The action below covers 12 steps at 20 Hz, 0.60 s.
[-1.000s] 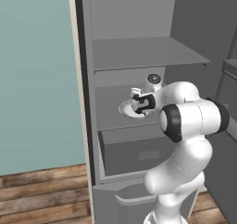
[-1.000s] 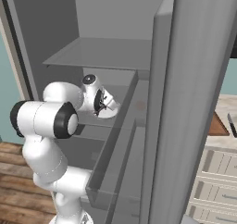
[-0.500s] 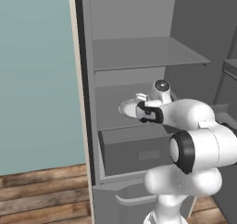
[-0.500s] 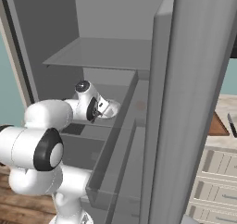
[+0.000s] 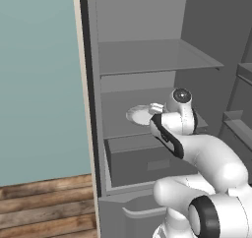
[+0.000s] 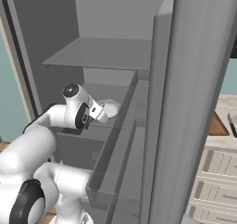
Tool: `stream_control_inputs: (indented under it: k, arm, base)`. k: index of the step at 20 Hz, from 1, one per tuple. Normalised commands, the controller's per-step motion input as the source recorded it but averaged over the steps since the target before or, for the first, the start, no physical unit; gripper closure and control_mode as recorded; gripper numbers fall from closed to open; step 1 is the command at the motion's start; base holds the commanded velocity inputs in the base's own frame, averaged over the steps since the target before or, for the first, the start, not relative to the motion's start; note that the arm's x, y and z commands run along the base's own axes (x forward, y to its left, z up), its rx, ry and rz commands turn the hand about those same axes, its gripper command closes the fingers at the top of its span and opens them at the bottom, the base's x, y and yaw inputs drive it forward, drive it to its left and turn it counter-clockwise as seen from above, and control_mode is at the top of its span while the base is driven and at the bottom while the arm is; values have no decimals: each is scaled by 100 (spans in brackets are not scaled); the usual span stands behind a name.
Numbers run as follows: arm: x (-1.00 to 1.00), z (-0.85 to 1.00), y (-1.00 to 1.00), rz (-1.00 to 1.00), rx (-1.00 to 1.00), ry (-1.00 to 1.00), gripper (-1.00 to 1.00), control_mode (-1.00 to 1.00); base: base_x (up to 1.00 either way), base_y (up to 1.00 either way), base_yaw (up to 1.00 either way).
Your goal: Retrieve the fish from the fridge and place it on the cutting board.
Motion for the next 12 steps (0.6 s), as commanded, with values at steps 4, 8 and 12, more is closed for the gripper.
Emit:
stream_control_inputs:
  k: [4, 8, 12]
  arm:
    - [-30, 59, 0, 0, 0, 14, 100, -100]
    - [-3, 17, 7, 0, 0, 18, 100, -100]
    - [-16, 22, 0, 4, 0, 33, 100, -100]
  base:
    - [0, 0, 0]
    - [0, 0, 0]
    - [0, 0, 0]
